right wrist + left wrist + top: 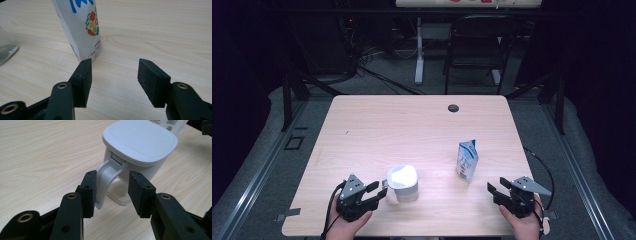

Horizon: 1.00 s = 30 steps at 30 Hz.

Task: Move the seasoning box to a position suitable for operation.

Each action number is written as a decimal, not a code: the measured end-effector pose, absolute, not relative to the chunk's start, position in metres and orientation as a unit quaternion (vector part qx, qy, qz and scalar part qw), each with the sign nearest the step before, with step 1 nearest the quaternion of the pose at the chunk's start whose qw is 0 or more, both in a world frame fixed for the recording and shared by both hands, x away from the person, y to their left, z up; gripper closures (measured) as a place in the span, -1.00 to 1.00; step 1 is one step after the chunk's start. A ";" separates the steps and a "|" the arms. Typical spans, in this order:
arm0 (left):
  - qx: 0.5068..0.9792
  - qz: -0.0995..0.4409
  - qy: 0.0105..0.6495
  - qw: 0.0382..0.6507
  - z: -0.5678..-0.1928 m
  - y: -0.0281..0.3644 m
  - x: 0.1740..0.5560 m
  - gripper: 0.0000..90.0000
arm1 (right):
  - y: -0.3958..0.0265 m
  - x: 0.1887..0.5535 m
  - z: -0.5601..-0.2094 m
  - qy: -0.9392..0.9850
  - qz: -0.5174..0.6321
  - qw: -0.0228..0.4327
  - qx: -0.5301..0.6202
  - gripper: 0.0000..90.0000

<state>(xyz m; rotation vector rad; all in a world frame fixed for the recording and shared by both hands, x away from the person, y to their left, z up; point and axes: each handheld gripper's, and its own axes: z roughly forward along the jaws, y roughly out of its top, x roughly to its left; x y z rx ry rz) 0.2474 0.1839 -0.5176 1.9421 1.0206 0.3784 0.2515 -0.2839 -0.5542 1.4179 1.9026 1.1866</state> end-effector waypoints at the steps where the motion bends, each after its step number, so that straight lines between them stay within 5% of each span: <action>1: 0.779 0.154 0.415 0.445 -0.518 0.184 0.248 0.32 | -0.283 0.251 -0.554 0.699 0.433 0.244 0.514 0.03; 18: 0.769 0.155 0.429 0.449 -0.515 0.195 0.253 0.25 | -0.278 0.248 -0.547 0.696 0.442 0.249 0.507 -0.07; 30: 0.766 0.155 0.428 0.453 -0.512 0.196 0.255 0.27 | -0.275 0.246 -0.545 0.699 0.444 0.254 0.499 0.17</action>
